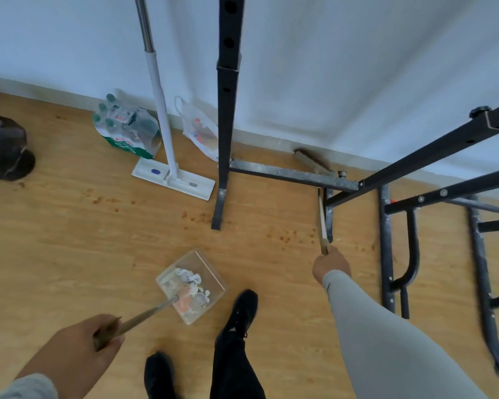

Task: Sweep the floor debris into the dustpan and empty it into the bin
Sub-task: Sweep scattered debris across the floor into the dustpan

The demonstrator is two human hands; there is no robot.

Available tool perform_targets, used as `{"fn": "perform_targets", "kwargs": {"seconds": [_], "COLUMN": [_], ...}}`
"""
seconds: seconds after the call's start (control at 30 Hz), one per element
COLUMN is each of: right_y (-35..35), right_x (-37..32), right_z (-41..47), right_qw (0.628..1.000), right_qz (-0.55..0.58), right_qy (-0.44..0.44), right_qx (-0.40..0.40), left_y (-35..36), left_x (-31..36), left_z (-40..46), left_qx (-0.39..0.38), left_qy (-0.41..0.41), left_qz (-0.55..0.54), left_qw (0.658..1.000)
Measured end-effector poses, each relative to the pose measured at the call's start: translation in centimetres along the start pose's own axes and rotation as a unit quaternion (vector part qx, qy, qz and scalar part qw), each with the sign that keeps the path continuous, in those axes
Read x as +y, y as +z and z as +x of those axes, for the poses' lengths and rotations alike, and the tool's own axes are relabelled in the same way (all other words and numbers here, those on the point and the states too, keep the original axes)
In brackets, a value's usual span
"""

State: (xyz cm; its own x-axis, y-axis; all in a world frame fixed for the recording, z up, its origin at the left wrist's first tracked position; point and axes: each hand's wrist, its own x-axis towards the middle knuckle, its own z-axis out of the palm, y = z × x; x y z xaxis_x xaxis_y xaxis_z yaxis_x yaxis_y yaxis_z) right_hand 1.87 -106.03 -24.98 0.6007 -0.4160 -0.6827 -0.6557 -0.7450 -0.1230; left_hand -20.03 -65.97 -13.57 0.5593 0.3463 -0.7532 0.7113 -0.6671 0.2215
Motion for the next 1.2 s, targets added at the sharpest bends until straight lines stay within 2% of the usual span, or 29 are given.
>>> {"fn": "perform_targets", "kwargs": {"seconds": [0.13,0.33,0.5,0.6,0.77,0.8,0.87,0.93,1.0,1.1,1.2], "right_y": [0.1,0.8,3.0,5.0,7.1,6.6,4.4,1.9,0.4,1.9,6.6], "right_x": [0.5,7.2,11.0,12.1,14.2,14.6,15.6,15.9,15.3,13.0,9.3], "right_z": [1.2,-6.2,-15.5,-20.6,-27.5,-28.6,-30.8,-33.5,-35.3,-34.5,-30.3], "right_qw": [0.997,0.983,0.97,0.966,0.955,0.954,0.957,0.959,0.962,0.976,0.991], "right_qz": [-0.067,-0.138,-0.13,-0.127,-0.158,-0.151,-0.063,0.043,0.091,0.089,0.016], "right_qy": [0.006,0.03,0.01,0.01,-0.012,-0.006,0.04,0.079,0.086,0.072,0.023], "right_qx": [-0.041,-0.114,-0.203,-0.224,-0.253,-0.258,-0.282,-0.269,-0.241,-0.184,-0.135], "left_y": [1.4,1.1,0.2,-0.1,-0.9,-1.1,-1.6,-2.2,-2.8,-3.8,-3.8], "left_x": [-2.0,-0.3,0.2,-0.1,-1.0,-1.6,-3.7,-6.1,-8.4,-11.3,-13.7], "left_z": [0.9,0.4,-0.2,-0.3,0.5,0.1,-1.6,-3.6,-5.0,-5.4,-4.6], "left_qx": [0.037,0.018,-0.003,-0.013,-0.011,-0.018,-0.021,-0.017,-0.01,-0.003,0.0], "left_qy": [-0.057,-0.05,-0.02,0.012,0.047,0.054,0.065,0.082,0.099,0.104,0.09], "left_qz": [0.007,-0.005,0.005,0.04,0.035,0.039,0.051,0.052,0.056,0.056,0.062], "left_qw": [0.998,0.999,1.0,0.999,0.998,0.998,0.996,0.995,0.993,0.993,0.994]}}
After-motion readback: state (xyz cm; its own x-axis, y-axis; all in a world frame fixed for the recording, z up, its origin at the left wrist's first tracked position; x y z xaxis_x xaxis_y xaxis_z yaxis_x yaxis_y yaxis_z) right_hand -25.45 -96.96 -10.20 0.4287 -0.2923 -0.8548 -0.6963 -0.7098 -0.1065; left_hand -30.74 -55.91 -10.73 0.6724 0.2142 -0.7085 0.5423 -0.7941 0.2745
